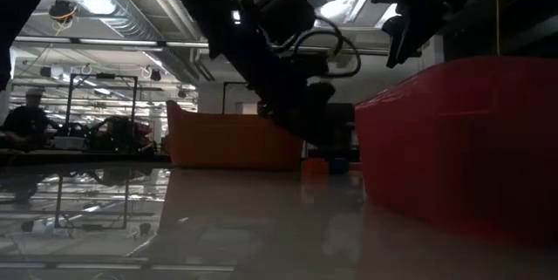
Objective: Sort blocks by size
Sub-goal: Put the small orange game piece into the red bin
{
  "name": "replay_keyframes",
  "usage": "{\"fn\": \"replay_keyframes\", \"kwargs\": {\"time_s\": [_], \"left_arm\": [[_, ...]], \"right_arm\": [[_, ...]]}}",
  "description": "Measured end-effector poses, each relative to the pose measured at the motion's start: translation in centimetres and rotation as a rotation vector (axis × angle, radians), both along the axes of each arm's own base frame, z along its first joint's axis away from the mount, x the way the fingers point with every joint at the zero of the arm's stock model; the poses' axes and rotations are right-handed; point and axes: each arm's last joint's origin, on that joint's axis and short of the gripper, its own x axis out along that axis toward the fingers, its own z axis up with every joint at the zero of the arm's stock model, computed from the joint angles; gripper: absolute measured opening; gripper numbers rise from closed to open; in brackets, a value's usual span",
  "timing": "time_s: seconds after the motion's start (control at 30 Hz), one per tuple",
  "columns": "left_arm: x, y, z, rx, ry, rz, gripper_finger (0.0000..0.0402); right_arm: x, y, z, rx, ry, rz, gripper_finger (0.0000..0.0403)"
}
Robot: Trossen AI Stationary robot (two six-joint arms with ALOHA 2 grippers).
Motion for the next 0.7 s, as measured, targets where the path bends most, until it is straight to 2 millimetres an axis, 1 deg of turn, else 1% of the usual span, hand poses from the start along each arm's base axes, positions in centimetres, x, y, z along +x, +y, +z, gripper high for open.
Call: {"fn": "replay_keyframes", "kwargs": {"time_s": [0.2,0.33,0.47,0.6,0.7], "left_arm": [[0.4,-0.9,0.5,-0.002,-0.02,-0.008,0.0221],[0.1,-1.9,0.2,-0.032,-0.004,0.059,0.0221],[-0.4,-2.5,-0.4,0.015,0.04,0.142,0.0221],[-0.4,-2.6,-0.9,0.011,0.03,0.175,0.0221],[-0.2,-2.3,-1.3,0.01,0.02,0.197,0.0221]], "right_arm": [[0.0,0.0,0.0,-0.008,0.003,0.017,0.0198],[0.0,0.0,0.0,-0.008,0.003,0.017,0.0198],[0.0,0.0,0.0,-0.009,0.002,0.017,0.0198],[0.0,0.0,0.0,-0.017,0.004,0.033,0.0198],[0.0,0.0,0.0,-0.02,0.005,0.038,0.0198]]}}
